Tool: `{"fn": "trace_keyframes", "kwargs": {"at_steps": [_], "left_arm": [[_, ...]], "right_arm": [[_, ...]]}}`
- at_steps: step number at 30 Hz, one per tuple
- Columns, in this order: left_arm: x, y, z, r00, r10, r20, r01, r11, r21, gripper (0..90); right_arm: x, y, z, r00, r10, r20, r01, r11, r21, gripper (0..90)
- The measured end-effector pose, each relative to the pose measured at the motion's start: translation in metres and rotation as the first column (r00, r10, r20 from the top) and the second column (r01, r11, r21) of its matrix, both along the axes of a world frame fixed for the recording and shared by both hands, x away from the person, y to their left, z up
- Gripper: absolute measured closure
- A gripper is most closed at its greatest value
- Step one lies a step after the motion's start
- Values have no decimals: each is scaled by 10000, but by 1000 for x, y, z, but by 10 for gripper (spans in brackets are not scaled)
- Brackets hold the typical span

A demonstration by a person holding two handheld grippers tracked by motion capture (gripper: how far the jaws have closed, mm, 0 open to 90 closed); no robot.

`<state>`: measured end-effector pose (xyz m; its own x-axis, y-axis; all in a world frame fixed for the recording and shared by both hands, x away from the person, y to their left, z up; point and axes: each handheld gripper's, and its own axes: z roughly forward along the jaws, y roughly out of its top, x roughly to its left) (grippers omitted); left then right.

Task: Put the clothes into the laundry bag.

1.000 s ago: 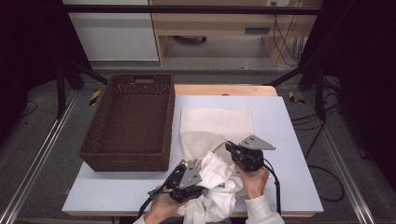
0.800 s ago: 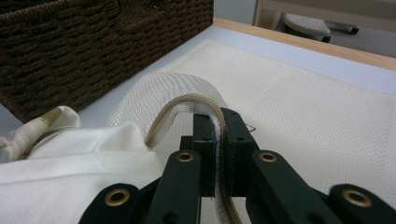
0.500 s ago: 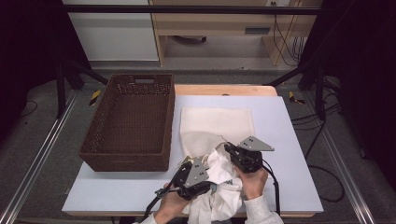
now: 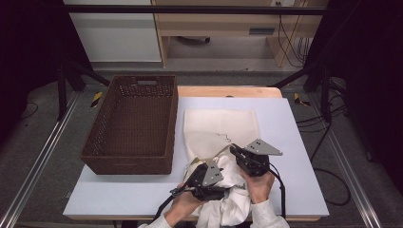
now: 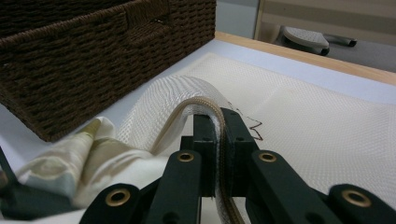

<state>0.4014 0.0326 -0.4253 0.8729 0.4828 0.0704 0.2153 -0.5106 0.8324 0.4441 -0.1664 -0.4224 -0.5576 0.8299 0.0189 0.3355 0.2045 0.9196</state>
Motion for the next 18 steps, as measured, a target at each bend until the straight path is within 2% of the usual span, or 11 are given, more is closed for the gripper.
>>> {"fn": "trace_keyframes", "kwargs": {"at_steps": [3,5,7,8,9,10,12,13,15,17,18], "left_arm": [[1,17,9,9994,208,-272,-221,9985,-504,254],[4,26,7,9961,313,-828,-354,9982,-486,218],[8,30,-2,9854,726,-1540,-785,9964,-329,181],[10,30,-9,9781,758,-1940,-846,9957,-376,176],[11,30,-16,9748,737,-2107,-847,9955,-435,175],[11,29,-21,9780,762,-1943,-867,9952,-464,178],[10,24,-25,9849,822,-1522,-866,9960,-226,254],[9,23,-24,9875,725,-1396,-762,9969,-213,342],[9,22,-23,9873,536,-1493,-596,9976,-364,572],[8,21,-21,9902,473,-1316,-538,9975,-463,695],[7,22,-19,9912,488,-1229,-563,9967,-591,717]], "right_arm": [[1,-2,-3,10000,-63,-50,63,9999,-84,859],[1,-2,-4,9999,-88,-69,87,9998,-188,859],[1,0,-5,9999,-108,-71,106,9995,-281,859],[1,0,-6,9999,-90,-71,88,9995,-311,859],[1,0,-6,9999,-96,-102,93,9995,-307,859],[2,1,-6,9999,-98,-102,94,9994,-341,859],[2,1,-7,9999,-90,-130,86,9995,-320,859],[2,2,-7,9999,-81,-117,78,9995,-311,859],[2,2,-7,9999,-43,-129,40,9996,-272,859],[2,3,-7,9999,-28,-123,25,9997,-259,860],[2,3,-7,9999,-13,-154,9,9997,-249,860]]}}
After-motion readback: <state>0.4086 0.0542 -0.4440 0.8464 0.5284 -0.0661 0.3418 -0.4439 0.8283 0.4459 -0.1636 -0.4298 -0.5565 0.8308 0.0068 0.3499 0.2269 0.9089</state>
